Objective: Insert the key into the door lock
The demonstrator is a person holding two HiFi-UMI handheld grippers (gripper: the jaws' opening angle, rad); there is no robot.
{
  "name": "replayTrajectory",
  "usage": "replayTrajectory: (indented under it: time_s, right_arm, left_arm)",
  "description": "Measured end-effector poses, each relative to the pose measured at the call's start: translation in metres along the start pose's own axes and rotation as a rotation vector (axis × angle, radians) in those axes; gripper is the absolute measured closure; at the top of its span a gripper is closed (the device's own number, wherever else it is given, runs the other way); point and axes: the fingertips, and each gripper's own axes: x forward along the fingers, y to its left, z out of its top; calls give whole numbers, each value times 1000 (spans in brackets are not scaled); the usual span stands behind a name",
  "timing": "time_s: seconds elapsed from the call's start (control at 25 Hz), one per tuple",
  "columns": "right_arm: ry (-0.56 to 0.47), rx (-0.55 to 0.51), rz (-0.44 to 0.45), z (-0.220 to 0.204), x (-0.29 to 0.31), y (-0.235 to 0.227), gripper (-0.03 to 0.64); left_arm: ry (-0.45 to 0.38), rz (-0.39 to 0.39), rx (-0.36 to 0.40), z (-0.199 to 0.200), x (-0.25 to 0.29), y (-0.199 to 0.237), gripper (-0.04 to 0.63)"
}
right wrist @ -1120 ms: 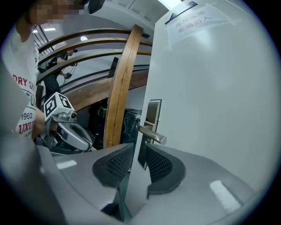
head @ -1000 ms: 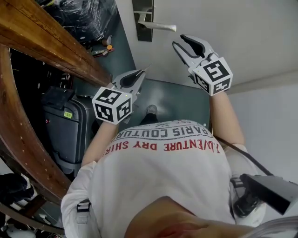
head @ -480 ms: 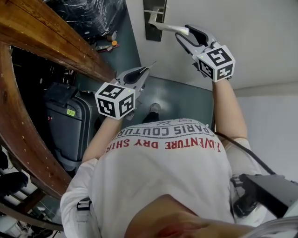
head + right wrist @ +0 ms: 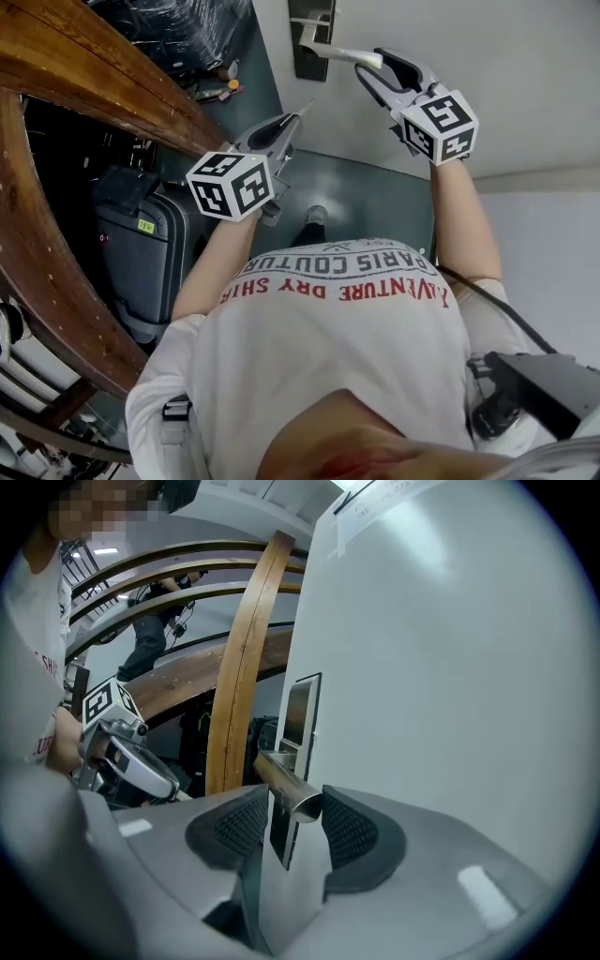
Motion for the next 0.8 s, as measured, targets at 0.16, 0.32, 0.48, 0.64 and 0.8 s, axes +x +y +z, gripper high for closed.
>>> replayTrajectory:
  time_s: [0.16,0.32,0.48,0.64,0.8]
  right_arm:
    - [-3,6,-9,1,0,1,446]
    - [2,10,-10,3,-2,1,446]
    - [-4,20,-11,3,-2,2,446]
    - [-17,31,-16,2,-2,2,446]
    - [-21,34,-16,1,-2,0,446]
  left_arm:
    - [-104,-35,-181,25,10,4,572]
    - [-203,-67,-477,34,26,23,572]
    - [-328,-117,-744,32,42,43,572]
    - [-409,-123,-856,27,55,54,572]
    - [-444,-105,-888,26,66,59,572]
